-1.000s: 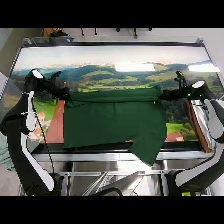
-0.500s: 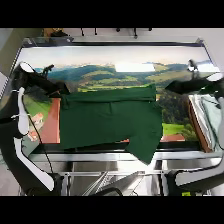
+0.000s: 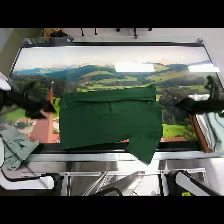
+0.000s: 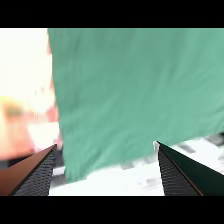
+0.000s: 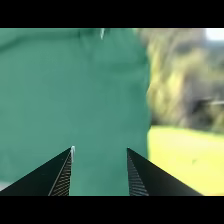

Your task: Fold the shirts.

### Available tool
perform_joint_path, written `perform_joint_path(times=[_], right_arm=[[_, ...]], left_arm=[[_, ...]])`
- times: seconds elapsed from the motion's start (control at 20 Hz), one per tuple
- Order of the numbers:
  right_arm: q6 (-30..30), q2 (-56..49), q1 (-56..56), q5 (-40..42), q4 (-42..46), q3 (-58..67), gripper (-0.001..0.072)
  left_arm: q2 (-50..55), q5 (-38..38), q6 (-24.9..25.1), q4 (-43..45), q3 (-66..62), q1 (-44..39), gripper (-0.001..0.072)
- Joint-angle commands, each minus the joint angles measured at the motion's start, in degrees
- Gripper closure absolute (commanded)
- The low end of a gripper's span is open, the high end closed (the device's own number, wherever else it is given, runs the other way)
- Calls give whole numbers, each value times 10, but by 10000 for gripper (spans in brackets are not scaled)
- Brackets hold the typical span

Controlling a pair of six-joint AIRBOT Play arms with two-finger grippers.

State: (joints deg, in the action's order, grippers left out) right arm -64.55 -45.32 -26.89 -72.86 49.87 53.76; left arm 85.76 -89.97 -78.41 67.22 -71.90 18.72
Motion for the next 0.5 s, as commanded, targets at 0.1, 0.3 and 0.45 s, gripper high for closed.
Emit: perform_joint_path(times=[0.1,0.3,0.45], right_arm=[[-15,65,-4,8,-2,-118,320],[-15,63,-4,8,-2,-119,320],[-21,63,-4,8,1,-120,318]], left_arm=[[-68,126,34,16,273,23,5],[-68,184,73,-61,322,21,16],[-68,195,105,-111,332,6,242]])
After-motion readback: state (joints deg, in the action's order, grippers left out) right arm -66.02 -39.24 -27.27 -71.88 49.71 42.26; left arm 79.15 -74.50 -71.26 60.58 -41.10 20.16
